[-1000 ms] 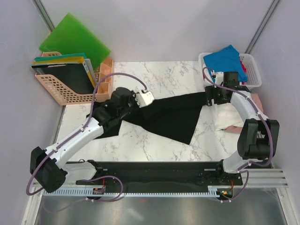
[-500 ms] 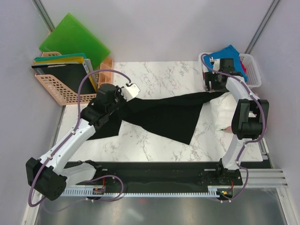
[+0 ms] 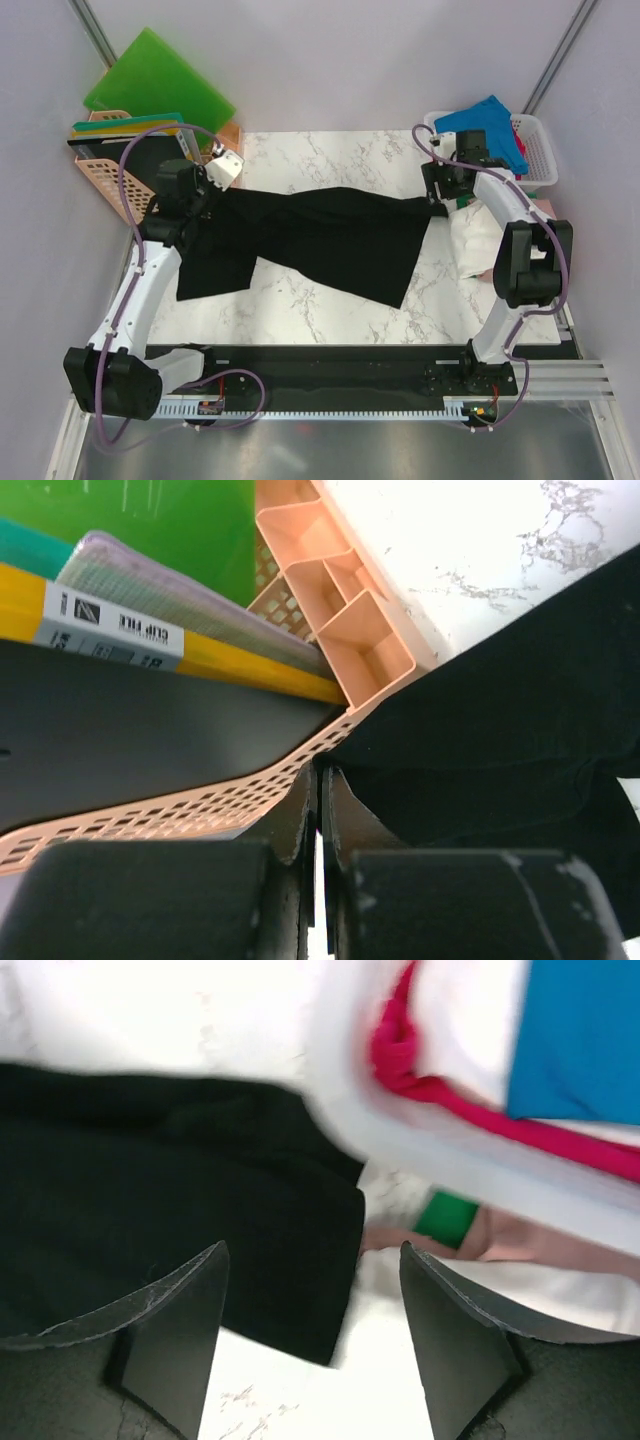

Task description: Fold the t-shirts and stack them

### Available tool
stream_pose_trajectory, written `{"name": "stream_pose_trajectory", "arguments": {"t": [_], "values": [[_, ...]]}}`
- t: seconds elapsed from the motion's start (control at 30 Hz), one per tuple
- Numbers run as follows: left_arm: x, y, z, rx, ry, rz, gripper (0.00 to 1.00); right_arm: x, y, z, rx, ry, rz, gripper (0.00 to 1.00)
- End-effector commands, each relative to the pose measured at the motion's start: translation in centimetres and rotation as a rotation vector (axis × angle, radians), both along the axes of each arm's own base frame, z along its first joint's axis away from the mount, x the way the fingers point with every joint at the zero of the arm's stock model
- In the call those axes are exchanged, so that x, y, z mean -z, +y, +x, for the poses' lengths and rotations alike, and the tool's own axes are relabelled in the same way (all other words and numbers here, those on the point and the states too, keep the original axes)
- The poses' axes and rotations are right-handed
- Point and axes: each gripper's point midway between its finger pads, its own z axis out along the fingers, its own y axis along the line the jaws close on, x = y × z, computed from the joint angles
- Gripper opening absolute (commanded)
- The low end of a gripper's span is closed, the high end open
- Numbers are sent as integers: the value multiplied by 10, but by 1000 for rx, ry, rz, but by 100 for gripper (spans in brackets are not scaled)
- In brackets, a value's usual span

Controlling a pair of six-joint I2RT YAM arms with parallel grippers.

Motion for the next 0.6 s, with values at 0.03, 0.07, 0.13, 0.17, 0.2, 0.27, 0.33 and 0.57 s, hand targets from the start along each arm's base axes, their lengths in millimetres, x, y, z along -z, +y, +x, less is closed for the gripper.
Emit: {"name": "stream_pose_trajectory", "arguments": {"t": [0.03, 0.07, 0.13, 0.17, 0.2, 0.27, 0.33, 0.57], "values": [[-10, 15, 1, -27, -18, -35, 2, -46, 55, -17, -174, -109, -3, 80], [-8, 28, 2, -57, -15, -42, 2, -45, 57, -20, -176, -109, -13, 81], [-6, 30, 2, -43, -4, -72, 2, -48, 66, -21, -191, -116, -10, 82], [-3, 28, 2, -31, 4, -77, 2, -51, 66, -19, -187, -124, -19, 83], [-3, 27, 2, -29, 4, -77, 2, -47, 66, -18, -186, -116, -24, 84], [-1, 23, 0, -9, 18, -87, 2, -48, 65, -13, -182, -116, -30, 84], [0, 22, 0, -6, 23, -94, 2, -42, 68, -16, -202, -93, -25, 82], [6, 22, -3, 4, 43, -84, 2, -18, 72, -77, -302, -4, -62, 69]]}}
